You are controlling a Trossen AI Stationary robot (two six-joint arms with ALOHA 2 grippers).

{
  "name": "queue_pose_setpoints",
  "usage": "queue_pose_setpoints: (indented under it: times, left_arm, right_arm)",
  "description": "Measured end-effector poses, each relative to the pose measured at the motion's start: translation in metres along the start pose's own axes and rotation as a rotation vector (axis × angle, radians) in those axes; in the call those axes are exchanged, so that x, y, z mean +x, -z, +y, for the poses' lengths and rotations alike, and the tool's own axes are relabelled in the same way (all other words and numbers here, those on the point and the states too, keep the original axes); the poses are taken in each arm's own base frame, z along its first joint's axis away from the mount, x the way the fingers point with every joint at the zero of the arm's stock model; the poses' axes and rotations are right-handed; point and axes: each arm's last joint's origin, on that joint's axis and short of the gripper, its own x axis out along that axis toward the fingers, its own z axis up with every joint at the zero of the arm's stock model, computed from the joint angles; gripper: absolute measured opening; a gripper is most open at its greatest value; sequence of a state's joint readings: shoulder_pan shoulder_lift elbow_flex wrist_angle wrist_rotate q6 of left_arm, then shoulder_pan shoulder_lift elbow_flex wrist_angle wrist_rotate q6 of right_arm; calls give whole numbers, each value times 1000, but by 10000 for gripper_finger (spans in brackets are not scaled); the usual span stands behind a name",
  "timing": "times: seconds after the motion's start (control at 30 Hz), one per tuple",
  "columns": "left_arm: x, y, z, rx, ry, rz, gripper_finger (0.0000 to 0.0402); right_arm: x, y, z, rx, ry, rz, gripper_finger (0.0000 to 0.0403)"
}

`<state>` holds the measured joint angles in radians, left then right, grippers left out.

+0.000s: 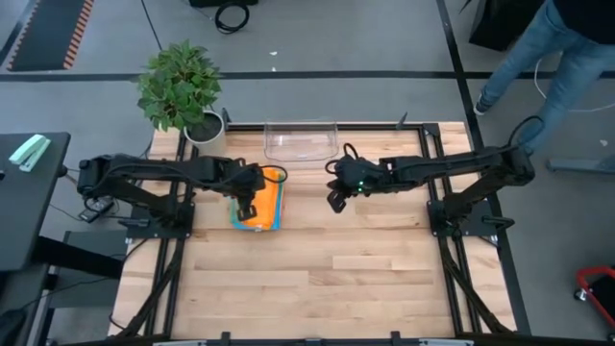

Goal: Fold microfiber towels
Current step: Stack the folded orange microfiber cloth on top of the folded blue microfiber cloth, then put the stacked microfiber cloths into the transparent bin

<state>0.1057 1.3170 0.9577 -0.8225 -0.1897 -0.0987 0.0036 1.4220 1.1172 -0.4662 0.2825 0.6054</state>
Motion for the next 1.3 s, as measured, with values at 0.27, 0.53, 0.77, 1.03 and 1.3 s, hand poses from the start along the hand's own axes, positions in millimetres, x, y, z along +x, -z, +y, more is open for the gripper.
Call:
queue_pose_setpoints:
  times: [0.27, 0.53, 0.77, 1.03, 1.3]
  left_arm:
    - [-24, 9, 1, 1, -6, 107, 11]
    - [-90, 38, 22, -332, 32, -227, 13]
    - [-76, 68, 26, -602, 127, -182, 62]
    - [-71, 82, 39, -705, 72, -157, 189]
    - [-69, 83, 48, -671, 45, -151, 258]
  right_arm:
    - [25, 5, 17, 96, -121, -63, 3]
    - [76, -5, 51, 395, -371, -190, 64]
    - [133, -8, 46, 524, -354, -98, 167]
    - [167, -11, 38, 588, -323, -64, 232]
    - [169, -9, 33, 599, -297, -50, 234]
